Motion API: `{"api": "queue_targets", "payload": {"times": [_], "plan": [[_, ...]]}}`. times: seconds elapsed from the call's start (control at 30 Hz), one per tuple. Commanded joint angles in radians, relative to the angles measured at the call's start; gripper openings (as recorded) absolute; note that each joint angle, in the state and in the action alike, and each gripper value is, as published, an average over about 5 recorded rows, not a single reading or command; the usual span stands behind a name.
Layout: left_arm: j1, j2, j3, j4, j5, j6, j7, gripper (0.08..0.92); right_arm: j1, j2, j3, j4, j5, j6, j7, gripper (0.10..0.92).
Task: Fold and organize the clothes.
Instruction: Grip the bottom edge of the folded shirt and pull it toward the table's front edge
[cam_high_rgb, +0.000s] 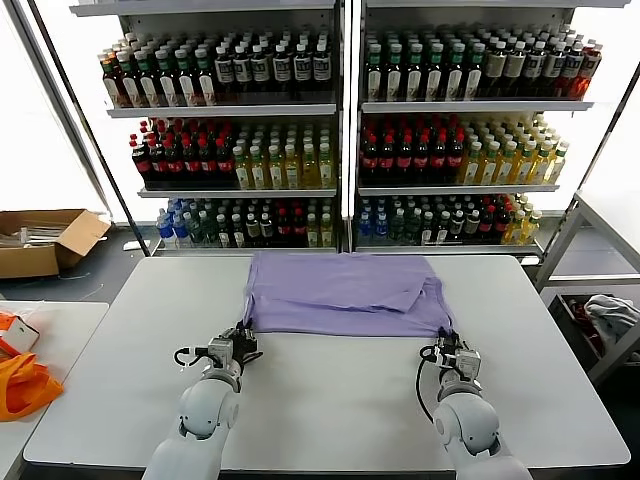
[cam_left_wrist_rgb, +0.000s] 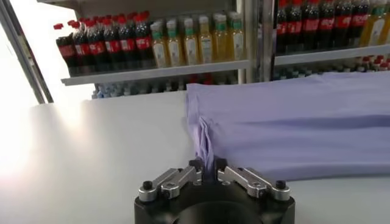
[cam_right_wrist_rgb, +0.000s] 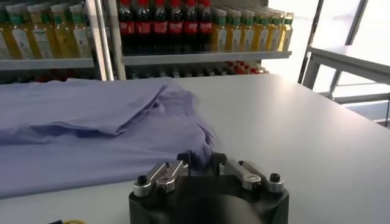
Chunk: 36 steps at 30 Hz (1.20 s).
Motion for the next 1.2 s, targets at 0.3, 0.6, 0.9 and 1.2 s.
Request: {"api": "queue_targets", "payload": {"times": [0.3,0.6,0.9,1.2], "plan": [[0.124,-0.013,0.0,-0.162,0.048,-0.027,0.003,0.095,-0.075,-0.001,0.015,0.141,0.029,0.002,-0.001,0.108],[0.266,-0.014,-0.005,-0.358,0.056,-0.036,-0.002,0.095,-0.222,0.008,0.014,0.376,-0.025,0.008,0.011,0.108],[0.419,0.022,-0.052,-0.505,0.045,-0.036,-0.009,0.095,-0.414,0.0,0.046,0.529,-0.098,-0.002,0.037,0.108],[0.612,0.006,-0.06,-0.612,0.05,-0.06,-0.03,0.095,-0.584,0.018,0.063,0.559,-0.127,0.02,0.07,0.108]]}}
